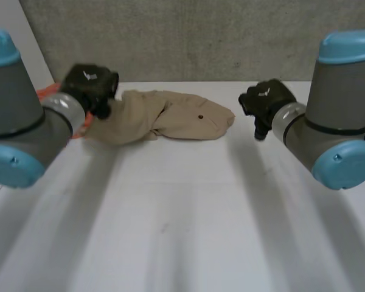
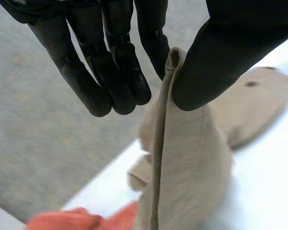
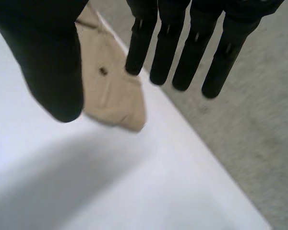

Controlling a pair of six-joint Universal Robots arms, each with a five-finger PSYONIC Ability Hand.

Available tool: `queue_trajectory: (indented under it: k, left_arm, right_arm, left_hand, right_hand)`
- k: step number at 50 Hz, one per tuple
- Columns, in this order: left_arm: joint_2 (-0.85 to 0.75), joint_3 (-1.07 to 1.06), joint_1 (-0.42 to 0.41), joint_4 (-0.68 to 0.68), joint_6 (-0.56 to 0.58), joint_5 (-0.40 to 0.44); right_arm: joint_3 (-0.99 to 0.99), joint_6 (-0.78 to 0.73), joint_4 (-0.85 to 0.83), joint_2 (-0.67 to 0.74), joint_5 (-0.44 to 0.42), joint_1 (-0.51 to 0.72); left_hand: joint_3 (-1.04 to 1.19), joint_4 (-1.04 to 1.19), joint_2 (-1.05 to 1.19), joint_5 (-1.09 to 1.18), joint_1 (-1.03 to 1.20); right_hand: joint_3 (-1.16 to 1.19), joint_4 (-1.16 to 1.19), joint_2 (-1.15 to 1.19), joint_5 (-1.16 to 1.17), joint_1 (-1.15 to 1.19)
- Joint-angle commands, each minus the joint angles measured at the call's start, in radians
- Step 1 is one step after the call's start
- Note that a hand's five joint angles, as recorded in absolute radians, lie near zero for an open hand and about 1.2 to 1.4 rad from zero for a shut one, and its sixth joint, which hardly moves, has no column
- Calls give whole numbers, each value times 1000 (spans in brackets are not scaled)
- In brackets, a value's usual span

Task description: Fold the laundry.

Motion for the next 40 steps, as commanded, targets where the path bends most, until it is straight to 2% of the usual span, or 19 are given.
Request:
queue_trajectory:
  k: [1,14,23,27,35,39,40]
  left_arm:
    - [103,-229,-63,12,-6,96]
    - [263,-543,-172,12,1,117]
    - [345,-628,-241,-19,32,108]
    - [385,-634,-250,-45,29,101]
    - [542,-644,-256,-148,3,107]
    - [618,-655,-247,-156,-23,102]
    - [638,-655,-238,-156,-32,102]
  right_arm:
    - [-16,-14,7,33,-60,-1]
    - [-177,-175,-62,147,-365,43]
    - [-234,-251,-98,257,-511,128]
    - [-257,-277,-102,328,-536,171]
    - [-389,-289,-102,484,-479,214]
    - [-461,-295,-108,555,-470,209]
    - [-499,-295,-108,581,-462,205]
  left_hand:
    - [207,197,201,214,267]
    - [207,197,201,214,267]
    - [207,197,201,214,267]
    - [207,197,201,214,267]
    - [207,197,201,214,267]
    - [207,197,201,214,267]
    - [207,197,201,214,267]
  right_hand:
    - [-191,-188,-189,-172,-186]
    - [-276,-273,-274,-258,-272]
    - [-276,-273,-274,-258,-272]
    - [-274,-270,-271,-255,-269]
    - [-250,-247,-248,-231,-245]
    - [-75,-71,-72,-56,-70]
    - [109,113,112,128,114]
